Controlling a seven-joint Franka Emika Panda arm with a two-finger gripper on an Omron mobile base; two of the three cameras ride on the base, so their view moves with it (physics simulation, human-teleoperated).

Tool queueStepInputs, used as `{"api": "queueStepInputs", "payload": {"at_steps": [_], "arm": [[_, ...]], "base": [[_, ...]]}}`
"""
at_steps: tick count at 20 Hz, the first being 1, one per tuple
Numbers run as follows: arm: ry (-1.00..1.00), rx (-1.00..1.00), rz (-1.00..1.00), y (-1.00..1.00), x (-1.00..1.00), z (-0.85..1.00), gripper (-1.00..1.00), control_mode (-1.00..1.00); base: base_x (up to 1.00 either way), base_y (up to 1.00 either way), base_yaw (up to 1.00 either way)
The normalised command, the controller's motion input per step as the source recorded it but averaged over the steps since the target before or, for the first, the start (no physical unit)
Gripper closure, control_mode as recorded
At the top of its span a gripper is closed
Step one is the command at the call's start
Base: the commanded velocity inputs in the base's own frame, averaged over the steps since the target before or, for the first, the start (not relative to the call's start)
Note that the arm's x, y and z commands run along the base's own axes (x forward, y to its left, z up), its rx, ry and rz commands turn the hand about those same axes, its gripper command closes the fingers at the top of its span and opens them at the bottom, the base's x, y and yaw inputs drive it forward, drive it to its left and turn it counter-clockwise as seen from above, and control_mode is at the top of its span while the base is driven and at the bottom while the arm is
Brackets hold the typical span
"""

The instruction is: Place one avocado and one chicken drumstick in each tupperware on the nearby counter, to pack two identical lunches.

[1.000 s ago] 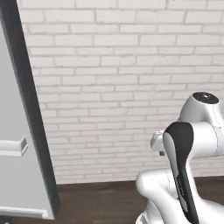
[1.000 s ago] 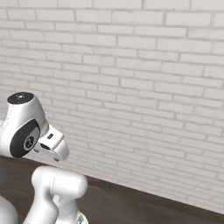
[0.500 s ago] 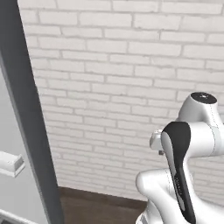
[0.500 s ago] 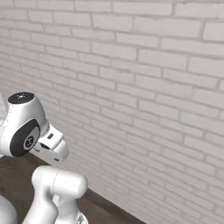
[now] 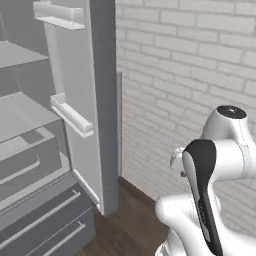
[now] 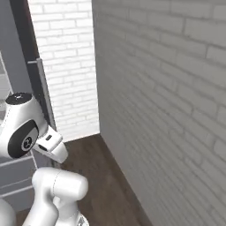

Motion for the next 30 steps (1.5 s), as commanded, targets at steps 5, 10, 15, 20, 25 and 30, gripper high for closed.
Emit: {"api": "queueStepInputs", "payload": {"at_steps": [5,10,15,20,25,30], "arm": [[0.00,0.00,0.00,0.00,0.00,0.00,-1.00,1.00],[0.00,0.00,0.00,0.00,0.00,0.00,-1.00,1.00],[0.00,0.00,0.00,0.00,0.00,0.00,-1.00,1.00],[0.00,0.00,0.00,0.00,0.00,0.00,-1.00,1.00],[0.00,0.00,0.00,0.00,0.00,0.00,-1.00,1.00],[0.00,0.00,0.00,0.00,0.00,0.00,-1.00,1.00]], "base": [[0.00,0.22,0.86],[0.00,0.73,0.73],[0.44,0.52,0.33],[0.63,0.27,-0.06],[0.54,0.18,-0.07],[0.20,0.37,0.00]]}}
